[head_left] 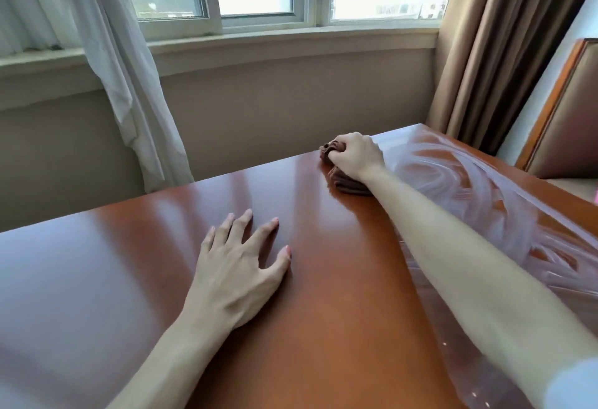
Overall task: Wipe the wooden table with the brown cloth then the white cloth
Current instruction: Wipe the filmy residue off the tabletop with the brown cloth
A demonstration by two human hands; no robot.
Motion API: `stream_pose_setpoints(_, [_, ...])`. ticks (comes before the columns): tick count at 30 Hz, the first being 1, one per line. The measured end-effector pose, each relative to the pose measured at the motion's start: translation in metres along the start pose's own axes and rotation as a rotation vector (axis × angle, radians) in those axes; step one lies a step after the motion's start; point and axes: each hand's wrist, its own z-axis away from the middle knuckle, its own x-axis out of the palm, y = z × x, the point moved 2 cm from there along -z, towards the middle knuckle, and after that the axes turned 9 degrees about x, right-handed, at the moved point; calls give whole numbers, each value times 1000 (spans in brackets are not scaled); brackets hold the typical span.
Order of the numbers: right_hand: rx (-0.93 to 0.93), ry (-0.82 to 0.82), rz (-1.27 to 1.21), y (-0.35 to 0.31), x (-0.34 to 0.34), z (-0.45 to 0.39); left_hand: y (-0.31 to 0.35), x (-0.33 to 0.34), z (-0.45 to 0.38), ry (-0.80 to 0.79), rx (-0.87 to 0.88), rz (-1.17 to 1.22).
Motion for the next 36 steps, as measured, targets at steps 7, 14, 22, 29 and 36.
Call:
stream_pose_setpoints(7, [-24, 7, 12, 2, 15, -58, -2, 3, -1, 12, -16, -4])
stream_pose_setpoints(14, [-81, 16, -11, 0, -11, 81, -1, -1, -1, -55, -13, -9])
stream_pose_setpoints(22, [-236, -31, -62, 8, -52, 269, 2, -3, 0, -91, 1, -31])
stream_pose_setpoints(29, [-135, -25, -115, 23, -47, 194, 2, -1, 1, -80, 18, -21])
stream_pose_setpoints(36, [57, 80, -32, 28, -13, -2, -1, 3, -3, -26, 0, -34])
